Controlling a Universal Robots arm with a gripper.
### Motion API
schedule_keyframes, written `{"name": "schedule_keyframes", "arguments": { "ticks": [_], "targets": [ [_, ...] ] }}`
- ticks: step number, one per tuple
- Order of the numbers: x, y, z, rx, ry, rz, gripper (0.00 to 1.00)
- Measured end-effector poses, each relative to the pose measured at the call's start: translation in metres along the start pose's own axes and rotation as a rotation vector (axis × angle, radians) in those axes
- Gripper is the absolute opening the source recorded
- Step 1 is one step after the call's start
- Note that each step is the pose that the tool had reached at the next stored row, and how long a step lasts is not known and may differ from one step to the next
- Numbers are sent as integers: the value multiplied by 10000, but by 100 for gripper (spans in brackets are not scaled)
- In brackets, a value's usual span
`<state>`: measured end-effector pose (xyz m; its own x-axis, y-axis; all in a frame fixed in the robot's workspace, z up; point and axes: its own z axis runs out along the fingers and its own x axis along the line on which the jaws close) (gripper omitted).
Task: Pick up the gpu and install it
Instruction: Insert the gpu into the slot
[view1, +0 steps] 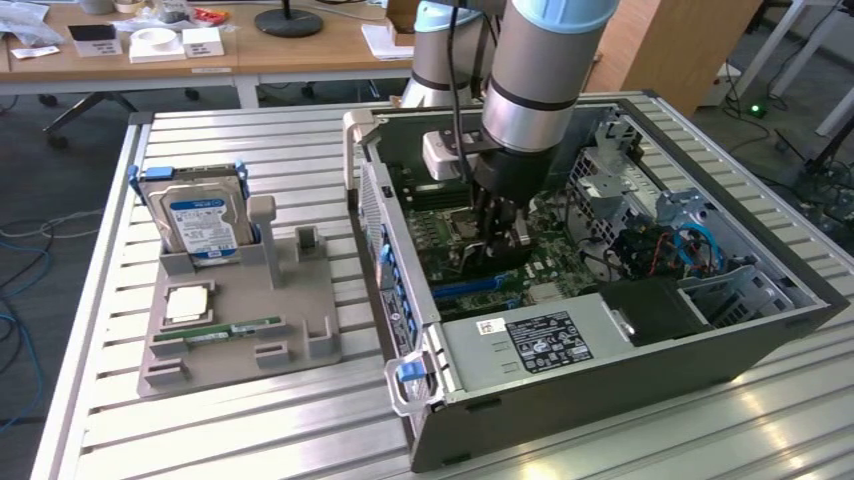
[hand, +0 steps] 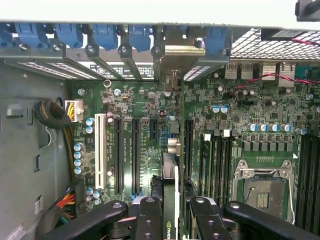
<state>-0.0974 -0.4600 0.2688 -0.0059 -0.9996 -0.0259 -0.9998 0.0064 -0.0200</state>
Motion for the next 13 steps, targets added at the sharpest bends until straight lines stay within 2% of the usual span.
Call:
{"name": "schedule_keyframes", "arguments": {
  "ticks": [13],
  "targets": [
    [2,18,64,-1,1,0,26]
  ]
}}
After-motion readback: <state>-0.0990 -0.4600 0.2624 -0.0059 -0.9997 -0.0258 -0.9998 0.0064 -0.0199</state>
